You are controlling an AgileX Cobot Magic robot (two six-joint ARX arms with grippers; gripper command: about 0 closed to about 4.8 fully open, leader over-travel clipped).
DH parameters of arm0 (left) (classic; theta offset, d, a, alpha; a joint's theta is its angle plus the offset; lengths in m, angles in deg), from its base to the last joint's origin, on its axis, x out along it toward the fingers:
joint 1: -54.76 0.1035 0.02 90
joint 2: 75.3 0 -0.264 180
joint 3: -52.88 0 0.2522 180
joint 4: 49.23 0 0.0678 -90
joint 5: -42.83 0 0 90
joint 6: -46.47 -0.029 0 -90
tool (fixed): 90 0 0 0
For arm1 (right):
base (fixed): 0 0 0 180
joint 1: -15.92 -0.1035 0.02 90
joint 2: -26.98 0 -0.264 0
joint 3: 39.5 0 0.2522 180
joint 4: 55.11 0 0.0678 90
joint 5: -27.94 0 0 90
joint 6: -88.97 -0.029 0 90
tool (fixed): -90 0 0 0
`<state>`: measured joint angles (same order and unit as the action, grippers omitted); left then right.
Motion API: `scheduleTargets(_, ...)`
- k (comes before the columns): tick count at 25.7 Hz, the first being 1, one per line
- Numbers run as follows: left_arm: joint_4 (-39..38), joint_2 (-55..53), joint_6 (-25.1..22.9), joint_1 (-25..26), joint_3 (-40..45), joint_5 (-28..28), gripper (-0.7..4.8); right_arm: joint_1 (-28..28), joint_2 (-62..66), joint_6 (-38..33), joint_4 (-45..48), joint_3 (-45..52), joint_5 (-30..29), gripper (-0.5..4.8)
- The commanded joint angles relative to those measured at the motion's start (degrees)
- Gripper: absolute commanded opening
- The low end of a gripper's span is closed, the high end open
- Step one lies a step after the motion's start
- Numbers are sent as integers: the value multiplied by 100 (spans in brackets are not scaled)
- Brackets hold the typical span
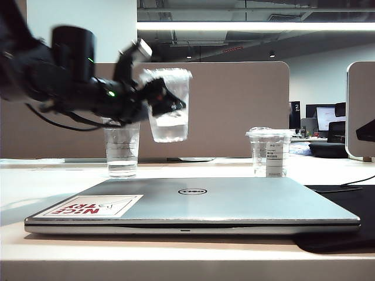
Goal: Pick up the coffee cup on the middle and place it on the left side of the laptop.
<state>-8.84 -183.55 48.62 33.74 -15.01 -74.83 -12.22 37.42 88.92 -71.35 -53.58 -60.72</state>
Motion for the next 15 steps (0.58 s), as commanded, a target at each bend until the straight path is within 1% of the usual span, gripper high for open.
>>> scheduleTargets(1, 330, 522, -271, 114, 715, 249, 367, -11, 4, -11, 101, 24, 0, -5)
scheduleTargets(4, 341, 1093, -428, 264, 1543, 651, 366, -11, 4, -11, 98, 24, 0, -5)
scheduleTargets(5, 402, 1368, -531, 361, 2004, 949, 366, -11, 4, -13, 98, 24, 0, -5)
scheduleTargets(6, 570, 1497, -529, 420, 2273, 1156, 366, -11, 4, -13, 98, 24, 0, -5)
scheduleTargets(7, 988, 1613, -501, 546, 2691, 1412, 366, -9, 2, -11, 98, 24, 0, -5)
scheduleTargets(10, 1838, 1628, -192, 804, 3329, 1827, 366, -9, 4, -11, 98, 24, 0, -5)
scheduleTargets(12, 2308, 1628, -81, 1003, 3768, 2009, 366, -7, 4, -11, 98, 24, 0, -5)
scheduleTargets(15, 2667, 1628, -63, 1202, 4238, 2190, 366, -9, 4, -11, 98, 24, 0, -5)
